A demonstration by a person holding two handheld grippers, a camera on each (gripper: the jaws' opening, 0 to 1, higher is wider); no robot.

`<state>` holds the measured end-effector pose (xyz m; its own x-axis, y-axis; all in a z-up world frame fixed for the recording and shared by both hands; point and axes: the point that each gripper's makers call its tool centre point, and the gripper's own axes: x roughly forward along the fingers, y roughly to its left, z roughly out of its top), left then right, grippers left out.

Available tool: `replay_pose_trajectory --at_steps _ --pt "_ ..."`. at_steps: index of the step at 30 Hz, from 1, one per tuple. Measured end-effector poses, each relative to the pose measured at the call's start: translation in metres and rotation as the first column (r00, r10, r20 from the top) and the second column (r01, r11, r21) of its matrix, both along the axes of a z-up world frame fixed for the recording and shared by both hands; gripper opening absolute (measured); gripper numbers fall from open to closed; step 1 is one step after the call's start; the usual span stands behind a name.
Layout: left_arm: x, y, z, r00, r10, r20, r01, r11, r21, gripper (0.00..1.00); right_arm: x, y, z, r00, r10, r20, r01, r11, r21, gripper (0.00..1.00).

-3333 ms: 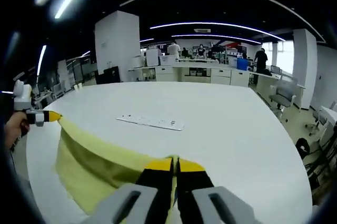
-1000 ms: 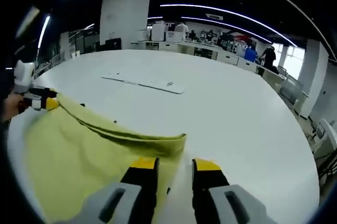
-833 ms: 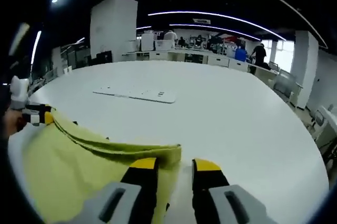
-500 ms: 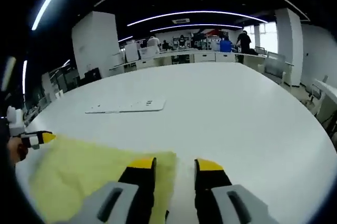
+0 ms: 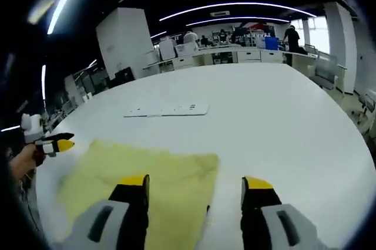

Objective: Fold the garment on the visible template until the final outline fits inside the template.

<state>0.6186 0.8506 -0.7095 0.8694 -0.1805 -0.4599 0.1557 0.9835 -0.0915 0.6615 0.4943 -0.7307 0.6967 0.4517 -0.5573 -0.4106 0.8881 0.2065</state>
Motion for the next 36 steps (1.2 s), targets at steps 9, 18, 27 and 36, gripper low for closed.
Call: replay_pose_trajectory --at_steps 9,18,27,36 --pt "-0.037 -0.014 0.004 0.992 -0.124 -0.024 0.124 0.992 0.000 0.84 -0.037 0.001 0.016 0.996 0.090 -0.012 -0.090 0.996 0.004 0.68" --pt "-0.074 -0.024 0.008 0.976 -0.215 -0.020 0.214 0.976 -0.031 0.84 -0.077 -0.004 0.016 0.984 0.172 -0.042 -0.173 0.985 -0.019 0.66" --pt "-0.111 -0.021 -0.001 0.973 -0.223 -0.067 0.217 0.973 -0.081 0.78 -0.114 -0.007 0.010 0.979 0.187 -0.078 -0.188 0.982 -0.003 0.60" --pt "-0.132 -0.025 -0.011 0.975 -0.213 -0.065 0.206 0.973 -0.099 0.62 -0.146 -0.014 -0.001 0.973 0.193 -0.124 -0.196 0.981 -0.013 0.44"
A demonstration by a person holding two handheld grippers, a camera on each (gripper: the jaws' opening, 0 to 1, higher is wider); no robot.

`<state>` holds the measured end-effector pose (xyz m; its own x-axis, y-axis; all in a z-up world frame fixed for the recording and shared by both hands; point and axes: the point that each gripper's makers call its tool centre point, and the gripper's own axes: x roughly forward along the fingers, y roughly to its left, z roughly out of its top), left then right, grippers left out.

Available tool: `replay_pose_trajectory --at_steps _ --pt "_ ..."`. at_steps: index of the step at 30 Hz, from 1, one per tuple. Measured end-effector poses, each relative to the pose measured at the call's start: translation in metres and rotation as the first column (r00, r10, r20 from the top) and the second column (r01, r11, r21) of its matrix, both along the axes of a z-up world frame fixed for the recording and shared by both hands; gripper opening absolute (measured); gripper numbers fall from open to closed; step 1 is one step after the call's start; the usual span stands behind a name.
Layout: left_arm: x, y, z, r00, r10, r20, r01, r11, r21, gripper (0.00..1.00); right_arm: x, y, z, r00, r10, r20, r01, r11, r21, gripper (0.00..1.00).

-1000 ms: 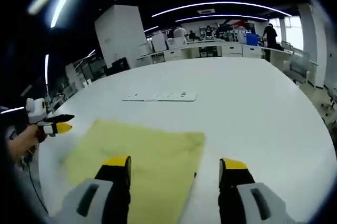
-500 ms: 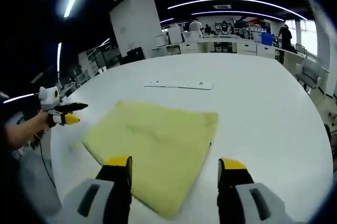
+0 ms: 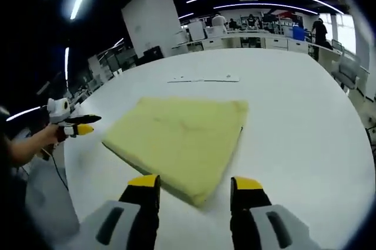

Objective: Fold the garment on the visible template until the final outline fits inside the template.

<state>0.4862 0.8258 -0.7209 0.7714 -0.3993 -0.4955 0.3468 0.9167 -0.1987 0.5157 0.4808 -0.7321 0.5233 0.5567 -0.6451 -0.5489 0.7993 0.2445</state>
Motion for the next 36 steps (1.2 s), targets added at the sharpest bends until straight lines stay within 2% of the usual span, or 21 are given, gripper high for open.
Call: replay_pose_trajectory --at_steps 4,7,11,15,18,21,29,33,36 --pt "-0.007 -0.002 -0.007 1.000 0.002 -0.021 -0.002 1.000 -0.013 0.58 -0.008 -0.005 -0.008 1.000 0.000 -0.013 0.000 1.000 -0.006 0.39" --pt "-0.013 -0.006 -0.014 0.998 -0.010 -0.056 0.008 0.999 -0.035 0.42 -0.012 -0.007 -0.014 1.000 -0.014 -0.020 0.014 1.000 -0.003 0.36" --pt "-0.015 -0.006 -0.020 0.998 -0.001 -0.060 -0.001 0.999 -0.034 0.41 -0.014 -0.010 -0.025 1.000 -0.021 -0.022 0.021 1.000 -0.018 0.26" --pt "-0.017 -0.009 -0.020 0.997 0.003 -0.072 -0.007 0.999 -0.054 0.33 -0.011 -0.011 -0.027 1.000 -0.028 0.000 0.028 1.000 -0.014 0.18" --pt "-0.019 -0.012 -0.025 0.996 -0.018 -0.084 0.014 0.998 -0.058 0.25 -0.009 -0.008 -0.026 0.999 -0.028 0.019 0.028 1.000 -0.003 0.11" --pt "-0.018 -0.013 -0.032 0.995 -0.028 -0.097 0.023 0.998 -0.050 0.22 -0.007 -0.007 -0.028 0.999 -0.028 0.026 0.028 1.000 -0.003 0.06" --pt "-0.016 -0.013 -0.035 0.994 -0.017 -0.109 0.011 0.998 -0.057 0.12 -0.008 -0.006 -0.028 0.999 -0.014 0.030 0.015 1.000 -0.007 0.00" --pt "-0.016 -0.010 -0.034 0.994 -0.009 -0.110 0.002 0.998 -0.058 0.01 -0.009 -0.009 -0.028 1.000 -0.008 0.028 0.009 1.000 -0.013 0.00" --pt "-0.016 -0.008 -0.035 0.993 0.000 -0.119 -0.007 0.998 -0.055 0.00 -0.008 -0.013 -0.028 1.000 -0.009 0.027 0.009 1.000 -0.018 0.00"
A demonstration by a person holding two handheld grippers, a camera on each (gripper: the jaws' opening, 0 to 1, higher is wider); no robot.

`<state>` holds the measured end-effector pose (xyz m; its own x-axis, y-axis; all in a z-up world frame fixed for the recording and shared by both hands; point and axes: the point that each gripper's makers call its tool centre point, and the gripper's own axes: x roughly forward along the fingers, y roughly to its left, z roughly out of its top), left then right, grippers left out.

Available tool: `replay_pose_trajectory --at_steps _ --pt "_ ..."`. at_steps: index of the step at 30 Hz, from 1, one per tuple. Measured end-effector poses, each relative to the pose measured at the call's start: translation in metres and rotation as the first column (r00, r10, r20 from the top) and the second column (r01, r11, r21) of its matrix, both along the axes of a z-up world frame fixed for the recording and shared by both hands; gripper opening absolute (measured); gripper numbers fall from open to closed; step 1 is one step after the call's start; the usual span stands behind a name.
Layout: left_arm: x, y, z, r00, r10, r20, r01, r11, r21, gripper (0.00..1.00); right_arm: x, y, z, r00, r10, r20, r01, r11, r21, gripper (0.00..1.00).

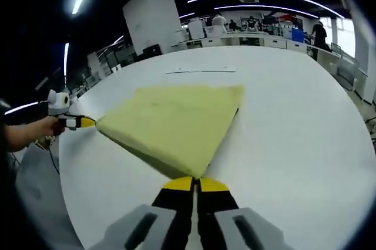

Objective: Fold the garment on the visible template until the final outline fits inside the template.

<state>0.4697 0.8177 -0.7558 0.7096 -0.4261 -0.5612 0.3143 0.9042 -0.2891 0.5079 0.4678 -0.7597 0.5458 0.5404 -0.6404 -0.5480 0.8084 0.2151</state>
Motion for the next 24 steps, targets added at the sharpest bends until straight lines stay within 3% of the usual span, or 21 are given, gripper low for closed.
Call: replay_pose_trajectory --at_steps 4,8,13,17,24 --pt "-0.001 0.005 -0.004 1.000 0.012 -0.015 -0.011 1.000 0.012 0.00 -0.001 0.001 0.004 1.000 0.014 0.009 -0.014 1.000 -0.004 0.00" --pt "-0.003 0.004 -0.003 1.000 0.010 -0.016 -0.009 1.000 0.013 0.00 -0.002 -0.003 0.001 0.999 0.047 0.016 -0.046 0.997 -0.056 0.00" --pt "-0.006 -0.003 -0.004 1.000 -0.022 -0.020 0.022 1.000 0.007 0.07 -0.003 -0.002 0.002 0.999 0.051 0.012 -0.051 0.997 -0.059 0.00" --pt "-0.005 -0.002 -0.006 1.000 -0.006 -0.030 0.007 1.000 0.011 0.00 -0.003 -0.002 0.000 0.998 0.055 0.005 -0.055 0.996 -0.065 0.00" --pt "-0.005 0.005 -0.008 0.998 0.031 -0.061 -0.030 0.999 0.012 0.00 -0.003 -0.004 -0.001 0.998 0.065 0.001 -0.065 0.995 -0.078 0.00"
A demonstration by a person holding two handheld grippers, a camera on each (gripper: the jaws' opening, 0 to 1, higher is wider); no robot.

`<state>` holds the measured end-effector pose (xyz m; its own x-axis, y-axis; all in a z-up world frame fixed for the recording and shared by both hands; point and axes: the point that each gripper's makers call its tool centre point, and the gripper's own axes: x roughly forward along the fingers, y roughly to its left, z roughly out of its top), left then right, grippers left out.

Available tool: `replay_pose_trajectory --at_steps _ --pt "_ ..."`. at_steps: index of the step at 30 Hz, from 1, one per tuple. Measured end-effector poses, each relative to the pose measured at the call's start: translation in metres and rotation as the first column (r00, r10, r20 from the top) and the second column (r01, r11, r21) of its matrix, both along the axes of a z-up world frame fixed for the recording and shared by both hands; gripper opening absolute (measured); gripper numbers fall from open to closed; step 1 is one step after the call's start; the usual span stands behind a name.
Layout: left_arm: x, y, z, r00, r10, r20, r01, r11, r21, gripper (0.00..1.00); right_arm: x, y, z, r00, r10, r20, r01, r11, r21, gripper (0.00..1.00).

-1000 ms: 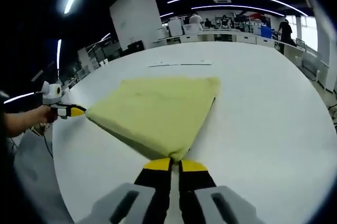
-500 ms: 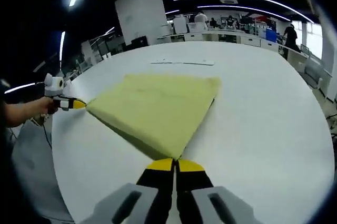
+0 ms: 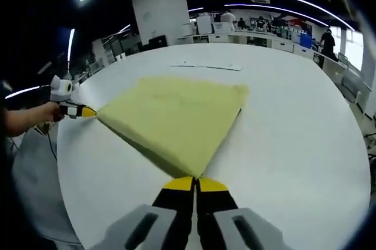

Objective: Fold the garment on the visible template until the final outline fits inside the template.

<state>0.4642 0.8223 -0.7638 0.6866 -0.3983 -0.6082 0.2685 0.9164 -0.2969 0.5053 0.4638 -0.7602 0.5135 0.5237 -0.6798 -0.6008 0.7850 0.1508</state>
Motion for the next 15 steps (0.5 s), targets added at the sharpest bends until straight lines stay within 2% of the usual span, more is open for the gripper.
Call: replay_pose_trajectory --at_steps 3,15 --pt "0.001 0.005 0.000 1.000 0.005 0.004 -0.005 1.000 0.008 0.00 -0.004 0.000 0.001 1.000 0.019 0.002 -0.019 1.000 -0.014 0.00" --pt "-0.016 -0.002 0.006 0.999 -0.040 -0.007 0.040 0.999 0.035 0.00 -0.021 -0.006 -0.003 0.999 0.049 -0.015 -0.050 0.996 -0.067 0.00"
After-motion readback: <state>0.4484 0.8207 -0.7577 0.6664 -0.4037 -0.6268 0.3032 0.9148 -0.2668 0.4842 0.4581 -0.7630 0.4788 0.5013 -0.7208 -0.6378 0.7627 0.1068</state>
